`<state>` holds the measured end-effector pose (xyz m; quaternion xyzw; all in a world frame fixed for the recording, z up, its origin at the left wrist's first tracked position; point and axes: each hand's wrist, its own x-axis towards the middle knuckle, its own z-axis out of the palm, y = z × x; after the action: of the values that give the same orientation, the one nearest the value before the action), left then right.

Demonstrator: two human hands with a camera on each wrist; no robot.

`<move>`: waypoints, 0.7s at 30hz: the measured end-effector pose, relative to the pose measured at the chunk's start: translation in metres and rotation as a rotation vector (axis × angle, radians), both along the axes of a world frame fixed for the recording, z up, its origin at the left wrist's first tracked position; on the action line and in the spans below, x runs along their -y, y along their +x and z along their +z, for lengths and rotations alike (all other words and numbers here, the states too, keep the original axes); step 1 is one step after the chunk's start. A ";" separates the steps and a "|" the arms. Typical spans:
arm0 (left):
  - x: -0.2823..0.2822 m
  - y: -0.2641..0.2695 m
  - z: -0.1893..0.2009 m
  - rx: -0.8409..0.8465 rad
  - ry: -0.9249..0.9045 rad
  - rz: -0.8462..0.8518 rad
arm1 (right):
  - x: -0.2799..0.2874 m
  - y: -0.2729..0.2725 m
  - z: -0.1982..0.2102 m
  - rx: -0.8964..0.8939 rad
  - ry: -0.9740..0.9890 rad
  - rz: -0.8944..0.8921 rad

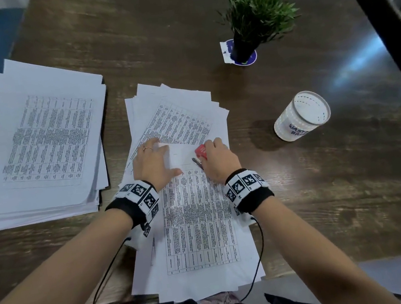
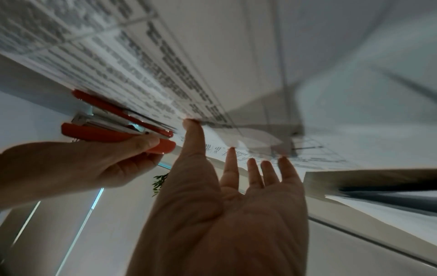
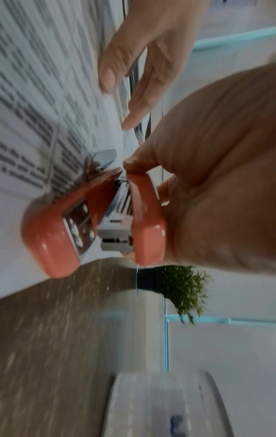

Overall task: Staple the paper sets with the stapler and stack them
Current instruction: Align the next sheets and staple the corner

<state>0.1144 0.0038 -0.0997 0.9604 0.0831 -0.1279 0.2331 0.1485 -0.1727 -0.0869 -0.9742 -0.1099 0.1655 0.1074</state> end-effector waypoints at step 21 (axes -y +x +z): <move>-0.012 -0.010 -0.017 -0.203 0.119 -0.272 | -0.063 0.006 -0.011 0.015 -0.103 -0.047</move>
<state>0.1040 0.0162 -0.1170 0.9570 -0.0171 -0.2496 0.1469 0.1548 -0.1100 -0.0981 -0.9819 -0.0790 0.1611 0.0603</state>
